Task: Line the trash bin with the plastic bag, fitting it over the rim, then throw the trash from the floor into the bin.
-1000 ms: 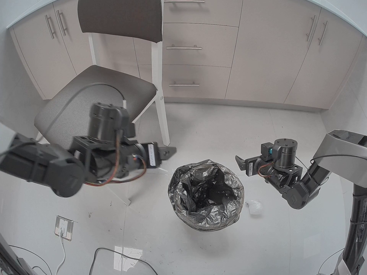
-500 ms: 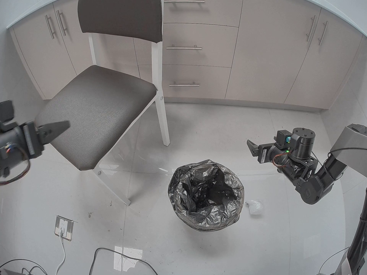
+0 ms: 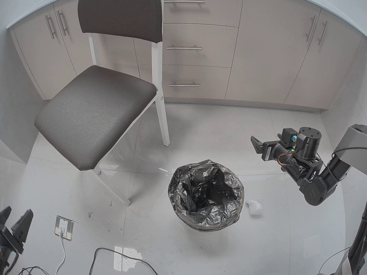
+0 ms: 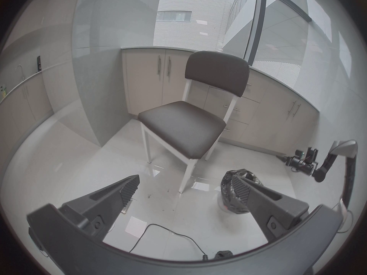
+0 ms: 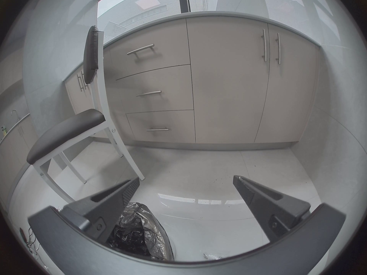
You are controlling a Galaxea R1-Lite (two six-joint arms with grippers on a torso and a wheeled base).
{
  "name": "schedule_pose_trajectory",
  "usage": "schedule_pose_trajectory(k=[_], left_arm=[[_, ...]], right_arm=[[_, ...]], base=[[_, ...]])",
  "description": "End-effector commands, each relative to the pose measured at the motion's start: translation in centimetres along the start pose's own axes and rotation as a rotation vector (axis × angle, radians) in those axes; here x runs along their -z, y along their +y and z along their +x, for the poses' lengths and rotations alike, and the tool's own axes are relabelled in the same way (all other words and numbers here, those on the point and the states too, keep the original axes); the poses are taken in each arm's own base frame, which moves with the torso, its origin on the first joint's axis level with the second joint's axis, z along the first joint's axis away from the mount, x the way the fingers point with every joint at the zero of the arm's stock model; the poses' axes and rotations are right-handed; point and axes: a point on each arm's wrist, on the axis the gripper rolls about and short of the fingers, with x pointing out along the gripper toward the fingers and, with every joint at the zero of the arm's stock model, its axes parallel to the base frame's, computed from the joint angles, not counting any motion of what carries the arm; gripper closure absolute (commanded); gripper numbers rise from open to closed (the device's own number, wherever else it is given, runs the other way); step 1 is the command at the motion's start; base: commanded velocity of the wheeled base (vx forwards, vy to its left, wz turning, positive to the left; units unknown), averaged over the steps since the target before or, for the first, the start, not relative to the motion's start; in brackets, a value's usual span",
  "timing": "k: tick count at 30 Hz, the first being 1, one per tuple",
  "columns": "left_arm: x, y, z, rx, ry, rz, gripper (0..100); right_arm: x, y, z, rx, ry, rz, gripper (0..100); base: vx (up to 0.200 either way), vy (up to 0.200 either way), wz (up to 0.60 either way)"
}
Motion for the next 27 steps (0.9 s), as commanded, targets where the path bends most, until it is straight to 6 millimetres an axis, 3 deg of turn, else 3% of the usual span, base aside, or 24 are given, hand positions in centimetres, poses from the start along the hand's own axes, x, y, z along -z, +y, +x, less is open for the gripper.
schedule_pose_trajectory(k=[1,3,12,21,27], left_arm=[[4.9,1.4,-1.4,-0.054,-0.112,0.025,0],[4.9,1.4,-1.5,-0.056,-0.115,0.026,0],[8.5,2.4,-1.4,-0.202,-0.223,0.182,0],[8.8,2.4,-1.6,-0.191,-0.264,0.246,0],[8.8,2.0,-1.6,-0.047,-0.252,0.242,0]], right_arm=[[0.7,-0.1,0.1,0.001,0.001,-0.005,0],[0.7,-0.1,0.1,0.001,0.001,-0.004,0],[1.1,-0.1,0.4,0.002,0.007,-0.005,0],[1.0,-0.3,0.4,0.009,-0.008,-0.025,0],[1.0,-0.3,1.3,0.021,-0.025,-0.025,0]], base=[[0.0,0.0,0.0],[0.0,0.0,0.0],[0.0,0.0,0.0],[0.0,0.0,0.0],[0.0,0.0,0.0]])
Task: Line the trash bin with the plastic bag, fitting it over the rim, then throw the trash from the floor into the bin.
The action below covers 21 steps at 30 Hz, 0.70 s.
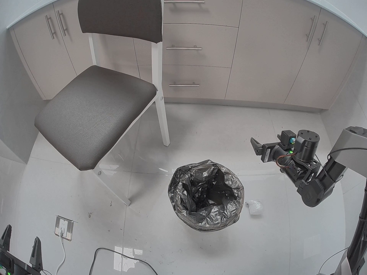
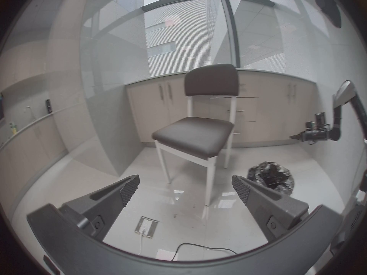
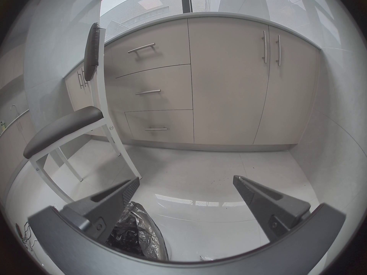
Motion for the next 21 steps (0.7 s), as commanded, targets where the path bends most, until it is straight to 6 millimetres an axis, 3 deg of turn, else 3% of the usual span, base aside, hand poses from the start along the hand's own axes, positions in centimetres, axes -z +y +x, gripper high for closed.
schedule_pose_trajectory(k=[1,5,11,19,21], left_arm=[[0.0,-0.1,-0.2,0.036,-0.018,-0.014,0],[0.0,-0.1,-0.1,0.034,-0.019,-0.049,0],[0.1,-0.1,-0.1,0.038,-0.014,-0.064,0],[0.7,-0.3,0.1,0.118,-0.001,-0.046,0],[0.7,-0.3,0.1,0.121,-0.006,-0.044,0]], right_arm=[[-0.2,-0.2,0.9,0.018,-0.024,0.001,0],[-0.8,-0.8,1.9,0.042,-0.055,0.007,0],[0.3,-1.6,3.5,0.067,-0.05,0.004,0],[2.4,-3.5,7.4,0.161,-0.012,-0.043,0],[2.5,-4.4,9.2,0.198,-0.007,-0.105,0]], base=[[0.0,0.0,0.0],[0.0,0.0,0.0],[0.0,0.0,0.0],[0.0,0.0,0.0],[0.0,0.0,0.0]])
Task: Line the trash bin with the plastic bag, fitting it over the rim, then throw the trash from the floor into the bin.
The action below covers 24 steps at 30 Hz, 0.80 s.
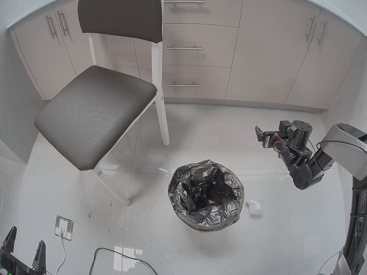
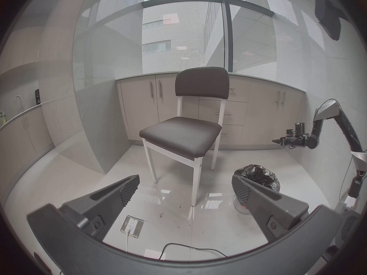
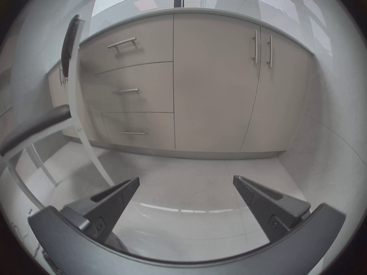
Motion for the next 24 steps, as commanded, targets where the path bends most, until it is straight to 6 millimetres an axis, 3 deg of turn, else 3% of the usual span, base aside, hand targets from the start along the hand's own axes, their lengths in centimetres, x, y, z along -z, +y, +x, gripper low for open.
schedule_pose_trajectory(k=[1,7,11,18,24], left_arm=[[0.5,0.0,0.1,0.02,-0.001,0.01,0],[0.5,0.0,0.1,0.02,-0.001,0.01,0],[0.4,0.0,0.0,0.023,-0.004,0.005,0],[0.4,0.0,0.0,0.023,-0.004,0.005,0],[0.4,0.0,0.0,0.022,-0.004,0.004,0]], right_arm=[[2.4,-1.2,3.6,0.068,0.042,-0.096,0],[2.5,-1.3,6.9,0.098,0.057,-0.158,0],[3.7,-1.0,9.0,0.151,0.049,-0.168,0],[5.6,-0.7,10.9,0.169,0.039,-0.216,0],[6.2,-0.3,12.4,0.192,0.041,-0.247,0]], base=[[0.0,0.0,0.0],[0.0,0.0,0.0],[0.0,0.0,0.0],[0.0,0.0,0.0],[0.0,0.0,0.0]])
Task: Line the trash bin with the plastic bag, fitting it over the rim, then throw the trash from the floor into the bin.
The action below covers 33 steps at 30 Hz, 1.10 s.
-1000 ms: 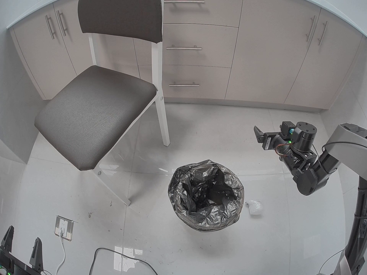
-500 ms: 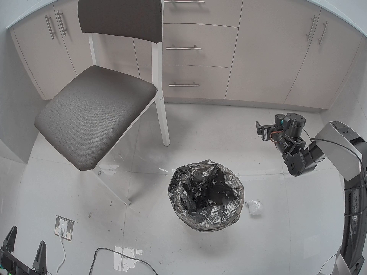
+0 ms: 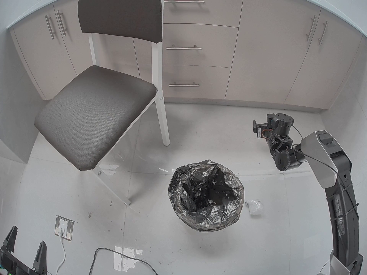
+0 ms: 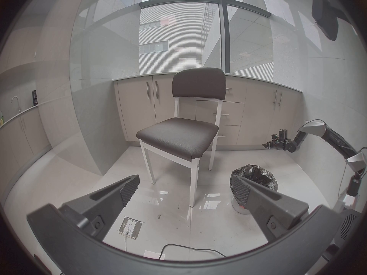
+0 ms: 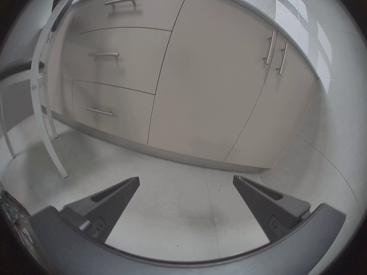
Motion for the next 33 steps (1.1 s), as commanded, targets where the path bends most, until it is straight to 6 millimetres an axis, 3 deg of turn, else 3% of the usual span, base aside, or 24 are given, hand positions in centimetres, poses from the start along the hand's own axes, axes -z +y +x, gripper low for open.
schedule_pose_trajectory(k=[1,6,11,13,21,26,30,33], left_arm=[[0.4,0.0,0.0,-0.001,0.003,-0.001,0],[0.4,0.0,0.0,-0.001,0.003,-0.001,0],[0.5,0.0,0.0,-0.001,0.004,-0.003,0],[0.4,0.0,0.0,-0.001,0.003,-0.006,0],[0.4,0.0,0.0,-0.003,0.002,-0.008,0],[0.4,0.0,0.0,-0.003,0.002,-0.008,0],[0.4,0.0,0.0,-0.003,0.002,-0.008,0],[0.4,0.0,0.0,-0.003,0.002,-0.011,0]], right_arm=[[2.7,1.3,1.1,0.0,0.043,-0.037,0],[2.1,2.1,2.5,0.008,0.04,-0.045,0],[6.6,2.6,2.4,0.01,0.163,-0.106,0],[7.4,2.8,2.4,0.006,0.18,-0.124,0],[8.3,3.2,2.1,-0.024,0.252,-0.163,0],[7.7,3.6,1.8,-0.055,0.308,-0.188,0],[9.3,4.2,1.2,-0.095,0.414,-0.231,0],[12.3,5.2,0.2,-0.145,0.543,-0.281,0]], base=[[0.0,0.0,0.0],[0.0,0.0,0.0],[0.0,0.0,0.0],[0.0,0.0,0.0],[0.0,0.0,0.0],[0.0,0.0,0.0],[0.0,0.0,0.0],[0.0,0.0,0.0]])
